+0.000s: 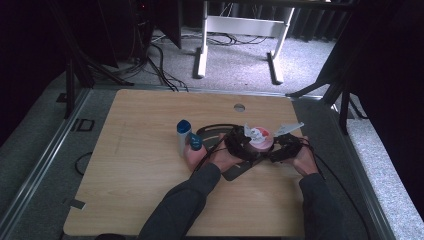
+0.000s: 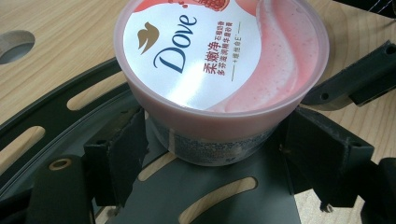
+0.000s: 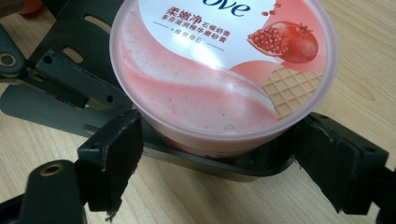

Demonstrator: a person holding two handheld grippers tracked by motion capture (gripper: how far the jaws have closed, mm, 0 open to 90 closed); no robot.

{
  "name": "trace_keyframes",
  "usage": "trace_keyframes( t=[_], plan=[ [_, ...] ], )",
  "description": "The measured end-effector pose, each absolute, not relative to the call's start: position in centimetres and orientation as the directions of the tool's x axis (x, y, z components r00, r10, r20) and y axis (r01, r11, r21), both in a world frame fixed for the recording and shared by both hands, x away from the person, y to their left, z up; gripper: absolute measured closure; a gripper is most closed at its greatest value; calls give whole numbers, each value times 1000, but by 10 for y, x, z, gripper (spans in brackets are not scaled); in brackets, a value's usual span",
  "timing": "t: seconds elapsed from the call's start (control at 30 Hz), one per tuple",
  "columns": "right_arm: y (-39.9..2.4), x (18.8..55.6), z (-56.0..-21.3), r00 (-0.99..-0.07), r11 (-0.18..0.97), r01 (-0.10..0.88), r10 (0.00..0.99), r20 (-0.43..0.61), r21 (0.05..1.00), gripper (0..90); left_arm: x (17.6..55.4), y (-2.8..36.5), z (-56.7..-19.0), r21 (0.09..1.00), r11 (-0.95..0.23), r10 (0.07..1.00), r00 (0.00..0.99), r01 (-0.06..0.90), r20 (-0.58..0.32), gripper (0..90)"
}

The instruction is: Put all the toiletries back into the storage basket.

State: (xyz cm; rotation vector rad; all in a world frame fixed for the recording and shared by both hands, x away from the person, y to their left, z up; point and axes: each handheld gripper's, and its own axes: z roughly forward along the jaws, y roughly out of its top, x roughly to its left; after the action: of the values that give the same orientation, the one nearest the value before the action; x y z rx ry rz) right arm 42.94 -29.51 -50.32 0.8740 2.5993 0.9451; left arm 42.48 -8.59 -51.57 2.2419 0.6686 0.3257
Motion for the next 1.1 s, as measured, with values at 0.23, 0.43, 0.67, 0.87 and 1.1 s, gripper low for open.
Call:
trace_keyframes(
  t=[0.23,0.43,0.67,0.87,1.1],
  plan=[
    [-292,431,-506,-784,623,469,621,-31,626,140,425,-88,-520,725,-582,557,830,369,25,232],
    [-291,431,-508,-782,627,483,623,-22,612,133,426,-86,-523,726,-576,554,833,376,8,244],
    [-295,429,-507,-784,622,483,621,-13,616,127,425,-84,-524,733,-568,553,833,376,1,265],
    [-305,424,-505,-775,601,491,632,2,630,124,425,-83,-524,737,-564,552,834,372,2,276],
    [-310,424,-523,-764,584,525,644,41,619,128,424,-83,-524,736,-568,554,833,369,10,281]
  ],
)
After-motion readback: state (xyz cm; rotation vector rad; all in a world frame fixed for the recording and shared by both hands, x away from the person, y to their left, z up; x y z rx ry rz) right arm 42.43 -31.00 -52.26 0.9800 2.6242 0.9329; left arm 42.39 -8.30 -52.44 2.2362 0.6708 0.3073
